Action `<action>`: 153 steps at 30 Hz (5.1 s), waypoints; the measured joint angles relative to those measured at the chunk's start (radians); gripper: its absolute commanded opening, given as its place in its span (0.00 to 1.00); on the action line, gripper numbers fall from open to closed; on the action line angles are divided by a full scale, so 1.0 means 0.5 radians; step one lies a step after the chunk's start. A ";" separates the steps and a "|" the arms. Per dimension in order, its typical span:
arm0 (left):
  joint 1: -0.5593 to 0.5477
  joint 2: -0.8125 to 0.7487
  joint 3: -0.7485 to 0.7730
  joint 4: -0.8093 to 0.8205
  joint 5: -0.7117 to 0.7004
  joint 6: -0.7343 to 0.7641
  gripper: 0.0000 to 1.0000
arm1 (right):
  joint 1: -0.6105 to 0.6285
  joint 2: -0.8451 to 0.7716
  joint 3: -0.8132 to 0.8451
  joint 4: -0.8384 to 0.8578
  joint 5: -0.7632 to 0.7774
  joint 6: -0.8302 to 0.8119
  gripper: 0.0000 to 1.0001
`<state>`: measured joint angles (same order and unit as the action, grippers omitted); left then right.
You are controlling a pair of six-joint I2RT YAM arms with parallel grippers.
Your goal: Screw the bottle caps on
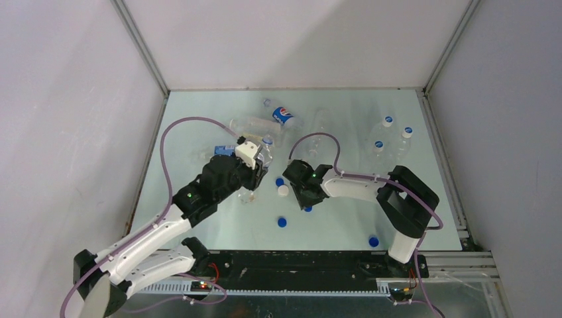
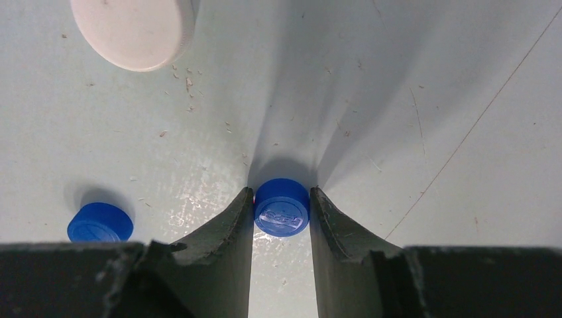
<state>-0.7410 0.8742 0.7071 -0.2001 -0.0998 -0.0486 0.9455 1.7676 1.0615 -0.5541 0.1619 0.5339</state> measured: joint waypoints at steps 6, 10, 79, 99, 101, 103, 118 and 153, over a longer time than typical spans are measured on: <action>0.000 -0.062 0.000 -0.002 0.001 -0.001 0.23 | 0.018 0.011 0.008 0.008 -0.018 0.040 0.25; 0.000 -0.062 -0.002 -0.027 0.000 0.002 0.23 | 0.022 0.029 0.029 0.005 -0.040 0.111 0.42; 0.333 0.278 0.345 -0.602 1.503 0.764 0.18 | -0.253 -1.406 0.018 0.116 -0.598 -1.121 0.00; 0.204 0.349 0.642 -1.101 1.726 1.052 0.19 | -0.509 -1.465 0.076 0.044 -1.984 -3.202 0.00; 0.192 0.348 0.660 -1.119 1.724 1.059 0.19 | -0.510 -1.404 0.120 0.005 -2.069 -3.285 0.00; 0.185 0.348 0.675 -1.149 1.715 1.063 0.19 | -0.512 -1.373 0.144 -0.014 -2.138 -3.334 0.00; 0.117 0.331 0.763 -1.250 1.621 1.131 0.19 | -0.504 -1.263 0.262 -0.108 -2.373 -3.494 0.00; -0.056 0.088 0.568 -1.283 1.231 1.051 0.19 | -0.283 -0.992 0.488 -0.454 -2.197 -3.439 0.00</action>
<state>-0.7692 0.9180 0.9909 -0.8417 0.5159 0.4770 0.8040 1.2716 1.3052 -0.7811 -0.9363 -1.1854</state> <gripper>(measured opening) 0.424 0.346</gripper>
